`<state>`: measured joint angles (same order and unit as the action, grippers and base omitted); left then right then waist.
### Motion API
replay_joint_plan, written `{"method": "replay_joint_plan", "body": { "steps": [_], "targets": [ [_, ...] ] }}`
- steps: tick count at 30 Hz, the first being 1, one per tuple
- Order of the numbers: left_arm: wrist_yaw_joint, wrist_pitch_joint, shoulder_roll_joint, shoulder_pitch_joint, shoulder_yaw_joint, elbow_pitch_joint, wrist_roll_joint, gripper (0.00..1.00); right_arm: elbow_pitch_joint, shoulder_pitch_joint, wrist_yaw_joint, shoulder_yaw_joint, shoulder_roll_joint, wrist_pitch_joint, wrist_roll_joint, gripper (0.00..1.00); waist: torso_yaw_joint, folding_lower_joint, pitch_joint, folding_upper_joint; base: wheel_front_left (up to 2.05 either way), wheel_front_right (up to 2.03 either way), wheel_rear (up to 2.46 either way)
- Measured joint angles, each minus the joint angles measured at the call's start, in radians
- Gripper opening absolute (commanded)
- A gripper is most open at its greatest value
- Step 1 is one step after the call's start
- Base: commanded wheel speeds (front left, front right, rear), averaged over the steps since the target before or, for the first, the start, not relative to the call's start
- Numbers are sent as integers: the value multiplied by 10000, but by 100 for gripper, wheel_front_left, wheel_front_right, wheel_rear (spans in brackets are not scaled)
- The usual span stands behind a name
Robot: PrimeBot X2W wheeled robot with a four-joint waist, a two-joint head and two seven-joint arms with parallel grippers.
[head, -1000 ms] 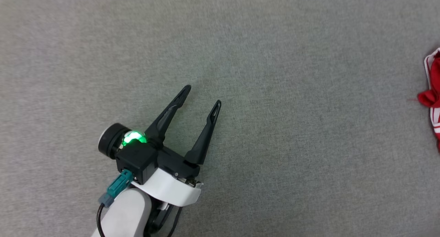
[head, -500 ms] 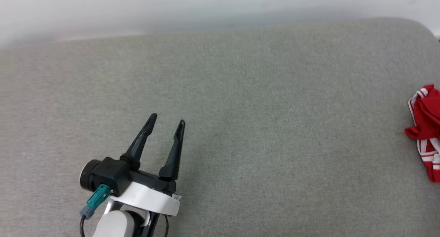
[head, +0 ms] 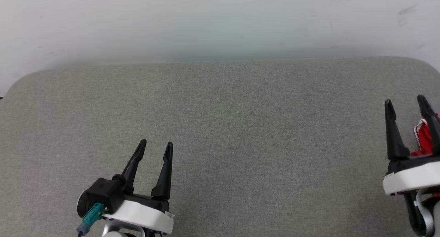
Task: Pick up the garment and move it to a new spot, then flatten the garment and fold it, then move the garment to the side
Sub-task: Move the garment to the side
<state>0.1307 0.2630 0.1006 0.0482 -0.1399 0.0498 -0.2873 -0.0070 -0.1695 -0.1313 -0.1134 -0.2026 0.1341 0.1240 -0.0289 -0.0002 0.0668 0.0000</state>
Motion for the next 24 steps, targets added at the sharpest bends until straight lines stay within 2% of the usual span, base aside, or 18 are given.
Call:
{"method": "replay_joint_plan", "body": {
  "steps": [8, 17, 24],
  "targets": [
    [0, 0, -119, -300, 25, 339, 15, 100, 194, 1157, 2, 17, 1271, 965, 88, 100, 110, 1, -208, 0, 0, 0, 0],
    [0, 0, -322, -393, 339, 562, -125, 100, 775, 1591, 2, 399, 1486, 1252, 261, 100, 63, 1, -349, 0, 0, 0, 0],
    [0, 0, -426, -393, 704, 568, 111, 100, 784, 1583, 2, 464, 1499, 1281, 343, 100, 82, 2, -435, 0, 0, 0, 0]
  ]
}}
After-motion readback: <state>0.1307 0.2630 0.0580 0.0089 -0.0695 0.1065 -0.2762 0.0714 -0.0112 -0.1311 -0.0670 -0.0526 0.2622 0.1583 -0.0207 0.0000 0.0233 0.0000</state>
